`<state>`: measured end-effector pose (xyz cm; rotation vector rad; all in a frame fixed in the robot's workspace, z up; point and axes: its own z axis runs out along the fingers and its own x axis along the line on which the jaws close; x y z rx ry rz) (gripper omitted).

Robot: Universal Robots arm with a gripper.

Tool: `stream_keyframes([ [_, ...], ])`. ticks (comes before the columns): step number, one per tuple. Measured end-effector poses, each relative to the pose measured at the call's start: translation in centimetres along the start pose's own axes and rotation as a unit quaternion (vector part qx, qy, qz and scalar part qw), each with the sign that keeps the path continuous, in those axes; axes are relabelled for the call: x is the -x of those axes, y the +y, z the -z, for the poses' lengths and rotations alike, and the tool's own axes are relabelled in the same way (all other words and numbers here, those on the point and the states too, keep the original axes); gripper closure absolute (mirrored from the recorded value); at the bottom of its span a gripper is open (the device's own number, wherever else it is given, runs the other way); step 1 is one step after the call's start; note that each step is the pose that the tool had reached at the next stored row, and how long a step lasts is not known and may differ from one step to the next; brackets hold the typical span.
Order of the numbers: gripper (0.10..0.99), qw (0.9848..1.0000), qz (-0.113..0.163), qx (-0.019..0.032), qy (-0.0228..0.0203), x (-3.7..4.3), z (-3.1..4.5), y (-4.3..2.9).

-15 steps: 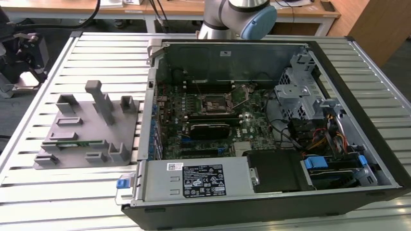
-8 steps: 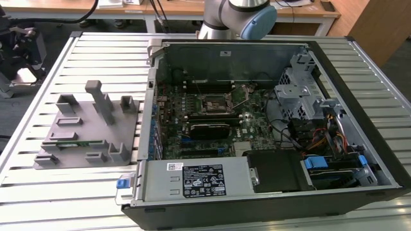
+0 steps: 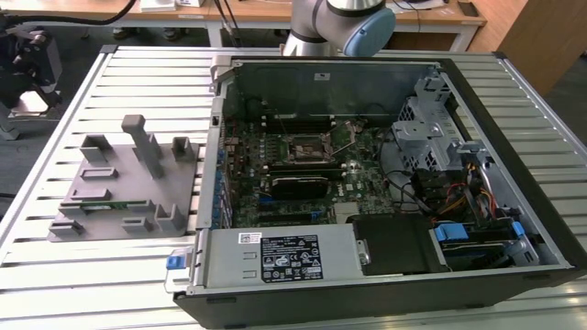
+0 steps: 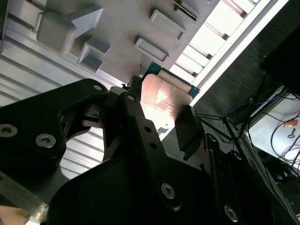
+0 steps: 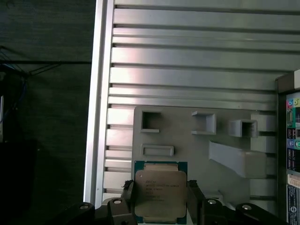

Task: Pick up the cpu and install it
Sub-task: 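Pick up the cpu and move it towards the insertion slot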

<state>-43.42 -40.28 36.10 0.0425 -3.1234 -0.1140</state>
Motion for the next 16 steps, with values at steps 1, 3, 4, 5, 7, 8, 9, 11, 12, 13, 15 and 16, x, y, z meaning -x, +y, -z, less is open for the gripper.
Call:
stream_keyframes([
  [1,0.557,1.0,0.0,0.0,0.0,0.0,0.13,0.02],
  [3,0.557,1.0,0.0,0.0,0.0,0.0,0.43,0.07],
  [4,0.557,1.0,0.0,0.0,0.0,-0.01,0.57,0.09],
  [5,0.557,1.0,0.0,0.0,0.0,-0.01,0.7,0.11],
  [7,0.557,1.0,0.0,0.0,0.0,-0.01,0.98,0.15],
  [8,0.557,1.0,0.0,0.0,0.0,-0.01,1.12,0.17],
  [9,0.557,1.0,0.0,0.0,0.0,-0.01,1.28,0.19],
  [11,0.557,1.0,0.0,0.0,0.0,-0.02,1.51,0.21],
  [12,0.557,1.0,0.0,0.0001,0.0,-0.02,1.59,0.21],
  [13,0.557,1.0,0.0,0.0004,-0.0001,-0.01,1.63,0.22],
  [15,0.557,1.0,0.0,0.0008,0.0,0.16,1.67,0.22],
  [16,0.557,1.0,0.0,0.0013,0.0,0.33,1.68,0.22],
])
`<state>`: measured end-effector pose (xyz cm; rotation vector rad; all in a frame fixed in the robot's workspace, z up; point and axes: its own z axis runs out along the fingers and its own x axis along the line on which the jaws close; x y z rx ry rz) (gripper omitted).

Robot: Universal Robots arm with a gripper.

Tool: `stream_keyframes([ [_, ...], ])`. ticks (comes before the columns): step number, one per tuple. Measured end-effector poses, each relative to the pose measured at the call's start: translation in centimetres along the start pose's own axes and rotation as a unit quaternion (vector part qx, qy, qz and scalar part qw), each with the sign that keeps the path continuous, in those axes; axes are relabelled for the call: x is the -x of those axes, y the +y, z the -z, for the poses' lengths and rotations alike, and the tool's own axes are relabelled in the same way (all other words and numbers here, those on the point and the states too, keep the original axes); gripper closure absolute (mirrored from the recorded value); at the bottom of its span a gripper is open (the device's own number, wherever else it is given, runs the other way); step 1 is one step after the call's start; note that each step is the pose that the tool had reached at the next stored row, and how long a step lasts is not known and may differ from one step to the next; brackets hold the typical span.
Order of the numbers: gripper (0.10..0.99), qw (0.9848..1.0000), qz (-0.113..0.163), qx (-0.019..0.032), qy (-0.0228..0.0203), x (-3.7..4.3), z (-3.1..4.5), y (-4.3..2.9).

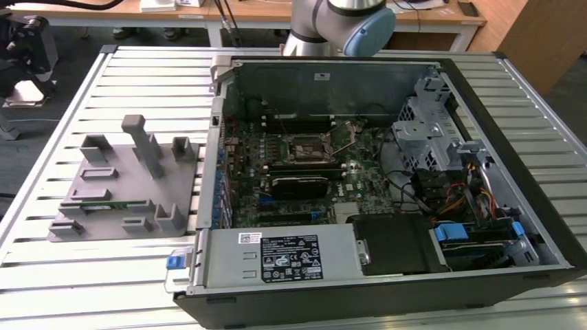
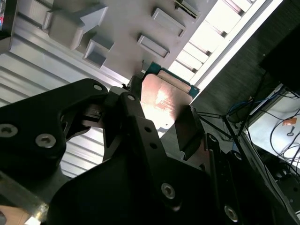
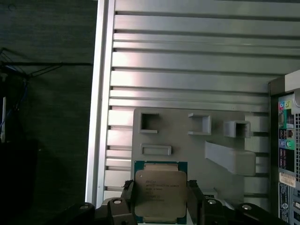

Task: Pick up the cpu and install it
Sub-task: 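Pick up the cpu and move it towards the insertion slot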

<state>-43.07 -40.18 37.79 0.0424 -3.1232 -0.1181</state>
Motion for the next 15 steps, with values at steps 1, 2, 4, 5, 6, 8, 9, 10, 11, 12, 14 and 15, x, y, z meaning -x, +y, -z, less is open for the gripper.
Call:
stream_keyframes([
  [1,0.557,1.0,0.0,0.0006,0.0,0.2,0.0,-0.01],
  [2,0.557,1.0,0.0,0.001,-0.0001,0.37,0.01,-0.01],
  [4,0.557,1.0,0.0,0.0015,-0.0001,0.66,0.01,-0.02],
  [5,0.557,1.0,0.0,0.0016,-0.0001,0.81,0.01,-0.02],
  [6,0.557,1.0,0.0,0.0017,-0.0001,0.98,0.01,-0.02],
  [8,0.557,1.0,0.0,0.0017,-0.0001,1.33,0.02,-0.03],
  [9,0.557,1.0,0.0,0.0017,0.0,1.5,0.02,-0.03],
  [10,0.557,1.0,0.0,0.0017,-0.0001,1.69,0.02,-0.02],
  [11,0.557,1.0,0.0,0.0017,-0.0001,1.87,0.03,-0.02],
  [12,0.557,1.0,0.0,0.0017,-0.0001,2.05,0.03,-0.03],
  [14,0.557,1.0,0.0,0.0017,-0.0001,2.44,0.04,-0.02],
  [15,0.557,1.0,0.0,0.0017,-0.0001,2.63,0.04,-0.03],
])
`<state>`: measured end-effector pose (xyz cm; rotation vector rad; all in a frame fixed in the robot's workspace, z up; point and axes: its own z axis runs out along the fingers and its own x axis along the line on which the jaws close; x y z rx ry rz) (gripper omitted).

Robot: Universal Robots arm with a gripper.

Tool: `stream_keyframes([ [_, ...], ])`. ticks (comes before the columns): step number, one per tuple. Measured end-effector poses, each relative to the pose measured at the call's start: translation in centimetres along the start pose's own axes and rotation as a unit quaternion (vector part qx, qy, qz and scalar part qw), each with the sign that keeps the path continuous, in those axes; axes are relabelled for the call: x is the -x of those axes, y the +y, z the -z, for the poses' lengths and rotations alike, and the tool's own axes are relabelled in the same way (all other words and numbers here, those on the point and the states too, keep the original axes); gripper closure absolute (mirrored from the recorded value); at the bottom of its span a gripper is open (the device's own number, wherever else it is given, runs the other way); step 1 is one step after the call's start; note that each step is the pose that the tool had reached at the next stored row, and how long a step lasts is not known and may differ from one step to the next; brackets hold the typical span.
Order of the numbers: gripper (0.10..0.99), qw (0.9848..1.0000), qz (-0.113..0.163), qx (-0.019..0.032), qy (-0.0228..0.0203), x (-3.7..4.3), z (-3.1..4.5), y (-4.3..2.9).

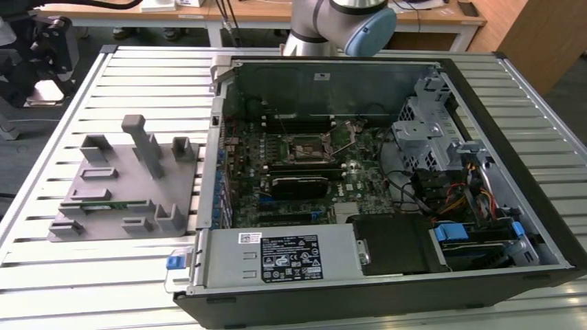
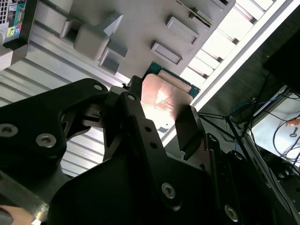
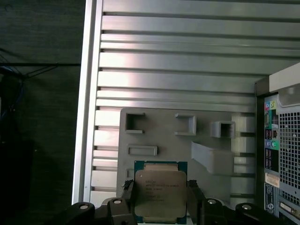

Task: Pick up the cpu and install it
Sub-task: 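Pick up the cpu and move it towards the insertion slot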

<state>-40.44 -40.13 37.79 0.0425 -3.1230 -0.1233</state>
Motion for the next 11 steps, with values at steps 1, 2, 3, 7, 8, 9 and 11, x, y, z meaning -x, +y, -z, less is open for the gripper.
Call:
stream_keyframes([
  [1,0.557,1.0,0.0,0.0,0.0,0.19,0.0,0.0],
  [2,0.557,1.0,0.0,0.0,0.0,0.37,0.01,0.0],
  [3,0.557,1.0,0.0,0.0,0.0,0.54,0.01,0.0],
  [7,0.557,1.0,0.0,0.0,0.0,1.07,0.01,0.02],
  [8,0.557,1.0,0.0,0.0,0.0,1.18,0.01,0.02],
  [9,0.557,1.0,0.0,0.0,0.0,1.28,0.01,0.03],
  [11,0.557,1.0,0.0,0.0,0.0,1.46,0.02,0.04],
])
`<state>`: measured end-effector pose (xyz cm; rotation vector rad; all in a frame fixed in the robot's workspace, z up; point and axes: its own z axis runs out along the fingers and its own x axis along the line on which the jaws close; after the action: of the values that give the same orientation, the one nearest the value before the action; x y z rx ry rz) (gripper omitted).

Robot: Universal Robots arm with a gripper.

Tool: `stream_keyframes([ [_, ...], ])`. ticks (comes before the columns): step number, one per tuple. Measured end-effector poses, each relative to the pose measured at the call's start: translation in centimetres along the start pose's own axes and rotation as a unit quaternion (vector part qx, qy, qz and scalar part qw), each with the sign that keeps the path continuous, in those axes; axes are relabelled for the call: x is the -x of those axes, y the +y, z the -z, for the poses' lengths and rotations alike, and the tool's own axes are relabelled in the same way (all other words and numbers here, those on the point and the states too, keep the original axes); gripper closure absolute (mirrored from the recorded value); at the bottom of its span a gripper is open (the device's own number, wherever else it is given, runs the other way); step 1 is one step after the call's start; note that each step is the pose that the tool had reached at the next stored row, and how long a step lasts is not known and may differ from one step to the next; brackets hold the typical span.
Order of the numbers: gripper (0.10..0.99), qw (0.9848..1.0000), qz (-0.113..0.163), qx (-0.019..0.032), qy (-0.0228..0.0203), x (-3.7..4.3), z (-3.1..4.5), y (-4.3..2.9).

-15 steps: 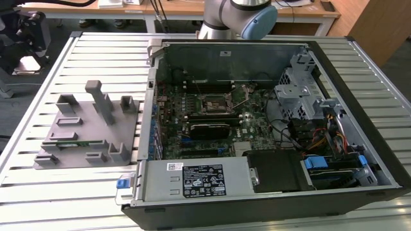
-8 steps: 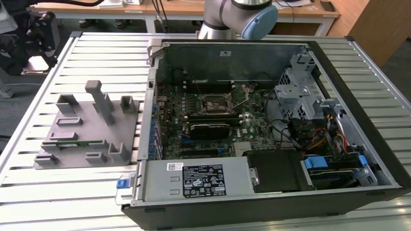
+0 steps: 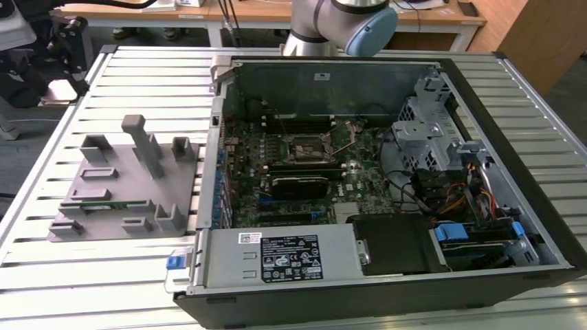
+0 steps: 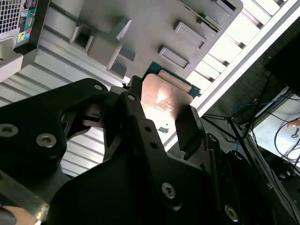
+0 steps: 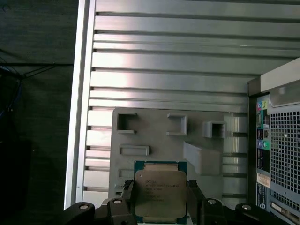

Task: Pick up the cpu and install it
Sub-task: 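Pick up the cpu and move it towards the insertion slot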

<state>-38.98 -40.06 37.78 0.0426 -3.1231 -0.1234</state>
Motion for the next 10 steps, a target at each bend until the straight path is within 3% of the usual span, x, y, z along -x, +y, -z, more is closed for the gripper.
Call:
stream_keyframes([
  [10,0.557,1.0,0.0,0.0,0.0,1.06,0.01,0.03],
])
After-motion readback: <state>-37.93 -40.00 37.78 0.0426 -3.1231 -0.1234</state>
